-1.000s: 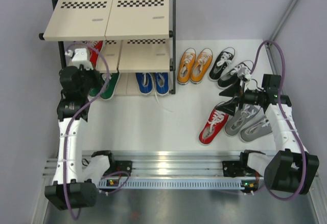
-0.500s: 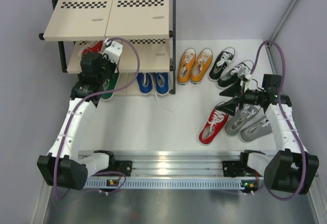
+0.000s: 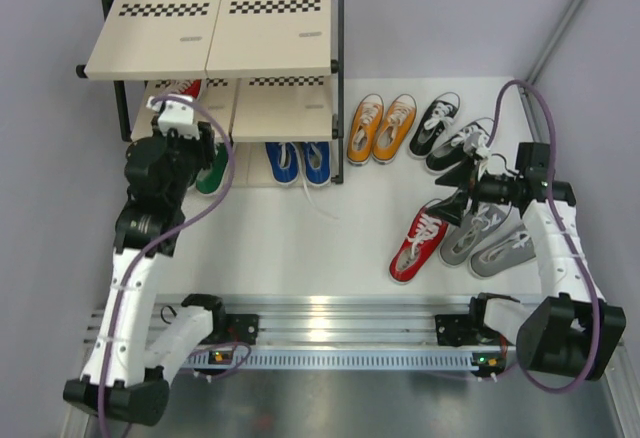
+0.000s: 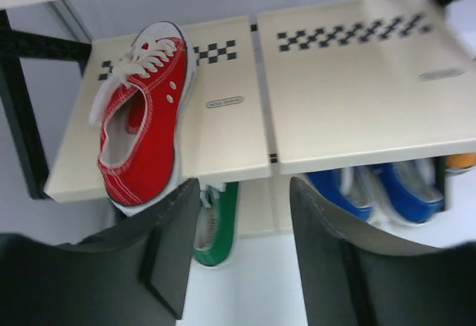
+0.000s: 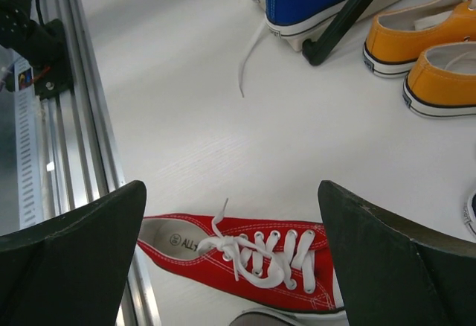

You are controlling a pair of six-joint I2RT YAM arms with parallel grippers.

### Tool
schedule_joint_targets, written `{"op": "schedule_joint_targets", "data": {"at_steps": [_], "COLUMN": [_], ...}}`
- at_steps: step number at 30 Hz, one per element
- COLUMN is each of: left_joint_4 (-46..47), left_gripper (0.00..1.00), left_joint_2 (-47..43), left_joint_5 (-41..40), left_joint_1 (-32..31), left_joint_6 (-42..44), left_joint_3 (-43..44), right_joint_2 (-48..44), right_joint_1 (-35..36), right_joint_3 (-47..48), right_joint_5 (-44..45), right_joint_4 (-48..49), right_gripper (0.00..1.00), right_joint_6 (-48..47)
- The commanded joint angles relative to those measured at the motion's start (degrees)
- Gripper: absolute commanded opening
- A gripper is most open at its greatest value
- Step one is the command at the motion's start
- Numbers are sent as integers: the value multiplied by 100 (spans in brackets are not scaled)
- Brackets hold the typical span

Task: Place and organize the shoes onto the shoe shelf
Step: Pick up the shoe at the center of the board.

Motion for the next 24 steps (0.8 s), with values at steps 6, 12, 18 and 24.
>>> {"op": "schedule_joint_targets", "data": {"at_steps": [6,12,18,24], "left_joint_4": [-1010,-958,-870,-581], "left_gripper": [73,75,75,75], "left_joint_2": [-973,-1527,-1467,-1011], "left_joint_5": [1701,2896,3436,2233], "left_joint_1": [-25,-25,-252,-1806], "left_joint_6": [-2462,-3447,-3975,-4343], "left_joint_3": [-848,-1630,-2079,-2229], "right_joint_2": [98,-16,-78,405], "right_joint_1": [20,511,1795,1726], "right_joint_3": [845,433,-60,-95], "right_joint_5": [1364,2569,3923,4293], "right_joint_4": [-1749,-1919,-347,594], "right_gripper": [99,99,99,99], "right_joint_6": [-1847,-2315,-745,189]}}
